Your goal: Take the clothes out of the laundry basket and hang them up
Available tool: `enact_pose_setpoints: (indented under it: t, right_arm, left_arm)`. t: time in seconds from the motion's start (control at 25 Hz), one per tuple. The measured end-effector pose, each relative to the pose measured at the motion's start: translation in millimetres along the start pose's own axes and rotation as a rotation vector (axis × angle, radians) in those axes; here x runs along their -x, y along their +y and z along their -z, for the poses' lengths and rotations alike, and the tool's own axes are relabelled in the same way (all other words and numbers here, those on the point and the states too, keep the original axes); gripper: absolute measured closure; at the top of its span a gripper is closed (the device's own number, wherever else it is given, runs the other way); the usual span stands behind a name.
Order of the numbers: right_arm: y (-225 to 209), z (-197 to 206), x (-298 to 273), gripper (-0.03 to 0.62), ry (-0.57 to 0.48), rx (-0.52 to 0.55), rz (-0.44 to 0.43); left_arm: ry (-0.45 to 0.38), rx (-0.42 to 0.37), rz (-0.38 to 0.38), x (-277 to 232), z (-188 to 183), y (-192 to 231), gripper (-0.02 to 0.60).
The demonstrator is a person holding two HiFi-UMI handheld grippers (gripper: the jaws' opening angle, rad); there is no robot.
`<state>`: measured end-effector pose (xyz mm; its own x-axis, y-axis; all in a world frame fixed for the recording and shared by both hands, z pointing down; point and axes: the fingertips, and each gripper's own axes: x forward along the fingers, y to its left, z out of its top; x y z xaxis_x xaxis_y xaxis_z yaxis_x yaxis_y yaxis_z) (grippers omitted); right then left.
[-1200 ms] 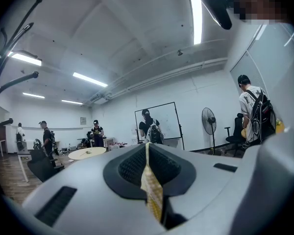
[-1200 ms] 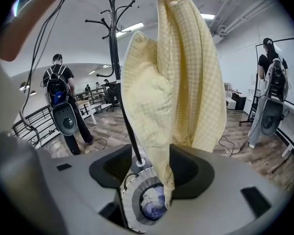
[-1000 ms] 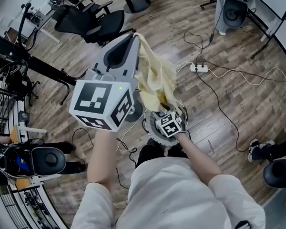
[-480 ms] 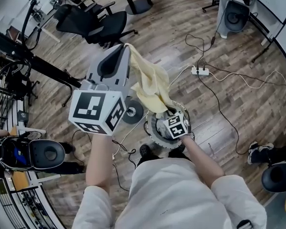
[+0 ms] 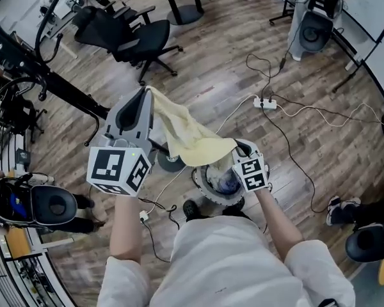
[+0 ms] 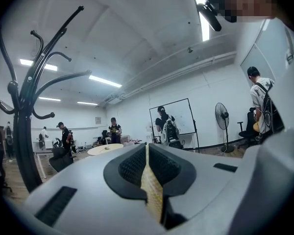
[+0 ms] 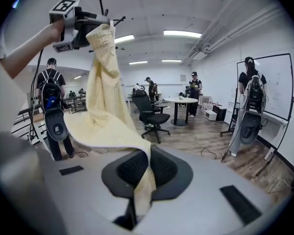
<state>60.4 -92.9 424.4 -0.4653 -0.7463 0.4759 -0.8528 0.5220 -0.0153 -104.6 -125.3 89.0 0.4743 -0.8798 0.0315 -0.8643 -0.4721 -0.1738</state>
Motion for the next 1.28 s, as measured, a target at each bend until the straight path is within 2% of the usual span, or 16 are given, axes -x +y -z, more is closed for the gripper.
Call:
enact_pose_setpoints:
  t: [0.08, 0.36, 0.48, 0.84, 1.28]
  right_arm:
    - [-1, -19, 4, 0.579, -0.025, 0.01, 0.008]
    - [17, -88, 20, 0.58, -0.137, 0.134, 0.045]
    - [30, -119, 26, 0.58, -0.193, 0.177, 0.055]
    - [94, -217, 31, 0.579, -0.318, 0.297, 0.023]
    - [181, -292, 31, 0.579, -0.389, 0.379, -0.06]
  left_arm:
    - [0.025, -0.005, -0.007, 8, 15, 8, 0.549]
    - [0.09, 0.106, -0.071, 55, 77, 47, 0.549]
    - [0.107, 0.128, -0.094, 75, 94, 64, 0.549]
    - [0.13, 0.157, -0.149, 124, 119, 126, 0.549]
    - [0.156, 0.188, -0.218, 191, 148, 189, 0.549]
